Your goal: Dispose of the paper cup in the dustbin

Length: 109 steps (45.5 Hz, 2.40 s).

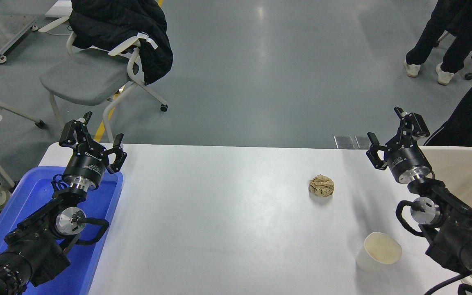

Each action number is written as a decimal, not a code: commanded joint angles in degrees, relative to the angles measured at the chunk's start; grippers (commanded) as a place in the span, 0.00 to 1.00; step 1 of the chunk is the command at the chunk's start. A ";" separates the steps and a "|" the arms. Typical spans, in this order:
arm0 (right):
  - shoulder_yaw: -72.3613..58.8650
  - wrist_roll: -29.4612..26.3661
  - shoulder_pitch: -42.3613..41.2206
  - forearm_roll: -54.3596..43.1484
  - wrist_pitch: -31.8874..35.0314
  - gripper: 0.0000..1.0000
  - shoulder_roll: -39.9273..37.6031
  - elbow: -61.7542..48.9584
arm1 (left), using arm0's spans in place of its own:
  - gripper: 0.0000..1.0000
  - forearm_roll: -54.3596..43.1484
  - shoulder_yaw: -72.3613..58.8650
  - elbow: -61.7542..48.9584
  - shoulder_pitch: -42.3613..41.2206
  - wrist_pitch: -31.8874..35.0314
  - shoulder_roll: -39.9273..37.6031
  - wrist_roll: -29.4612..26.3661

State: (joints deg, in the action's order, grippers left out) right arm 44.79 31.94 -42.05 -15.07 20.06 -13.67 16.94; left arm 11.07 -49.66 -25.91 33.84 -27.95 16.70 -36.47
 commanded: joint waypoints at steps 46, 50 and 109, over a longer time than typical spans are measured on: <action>-1.37 -0.12 1.01 6.54 2.61 1.00 -5.84 -0.76 | 1.00 0.00 0.00 -0.01 0.00 0.00 0.00 -0.01; -1.37 -0.12 1.27 6.54 2.61 1.00 -7.33 -0.76 | 1.00 0.00 0.00 -0.01 0.00 0.00 0.00 -0.01; -77.84 0.14 -29.58 -33.16 2.88 0.96 -37.38 32.36 | 1.00 0.00 0.00 -0.01 0.00 0.00 0.09 -0.01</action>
State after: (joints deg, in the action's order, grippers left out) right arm -26.04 32.01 -65.97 -26.82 23.03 -44.15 38.01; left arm 11.08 -49.66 -25.90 33.85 -27.95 16.70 -36.46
